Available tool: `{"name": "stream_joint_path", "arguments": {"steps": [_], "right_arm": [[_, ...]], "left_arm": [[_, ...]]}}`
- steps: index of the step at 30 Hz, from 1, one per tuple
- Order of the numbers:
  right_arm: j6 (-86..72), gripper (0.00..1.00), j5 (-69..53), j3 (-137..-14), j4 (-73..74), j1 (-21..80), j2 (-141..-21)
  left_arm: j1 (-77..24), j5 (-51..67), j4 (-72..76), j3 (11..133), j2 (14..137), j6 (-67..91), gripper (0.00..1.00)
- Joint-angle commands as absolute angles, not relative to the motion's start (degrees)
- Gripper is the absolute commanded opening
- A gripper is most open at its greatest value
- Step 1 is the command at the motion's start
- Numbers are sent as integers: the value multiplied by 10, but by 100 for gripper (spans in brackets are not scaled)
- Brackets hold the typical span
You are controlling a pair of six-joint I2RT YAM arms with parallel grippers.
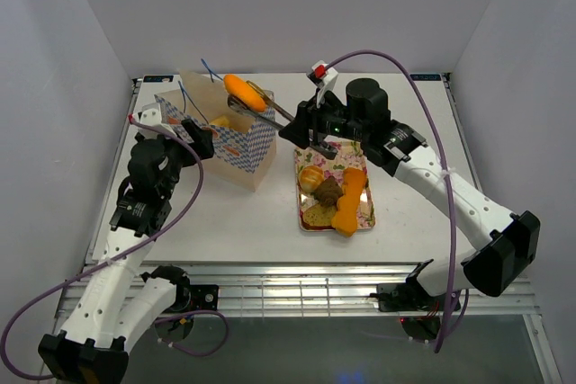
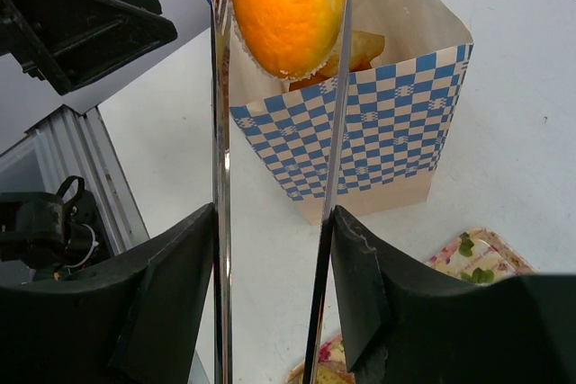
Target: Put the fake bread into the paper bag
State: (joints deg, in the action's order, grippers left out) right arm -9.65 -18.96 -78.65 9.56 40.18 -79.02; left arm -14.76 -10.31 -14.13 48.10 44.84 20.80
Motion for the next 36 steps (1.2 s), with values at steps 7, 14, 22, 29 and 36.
{"name": "stream_joint_path", "arguments": {"steps": [7, 14, 22, 29, 36], "right_arm": [[-81, 59, -200, -838, 76, 411, -806], [-80, 59, -192, -847, 84, 412, -799], [-82, 60, -142, -806, 84, 412, -745], [-95, 60, -68, -738, 83, 412, -675], [-122, 60, -33, -623, 76, 412, -603]], "left_arm": [[-149, -138, -168, 492, 472, 216, 98], [-149, -143, -183, 501, 481, 222, 98], [-149, -131, -183, 505, 485, 216, 98], [-149, -91, -177, 500, 476, 206, 91], [-149, -91, -172, 497, 467, 209, 98]]}}
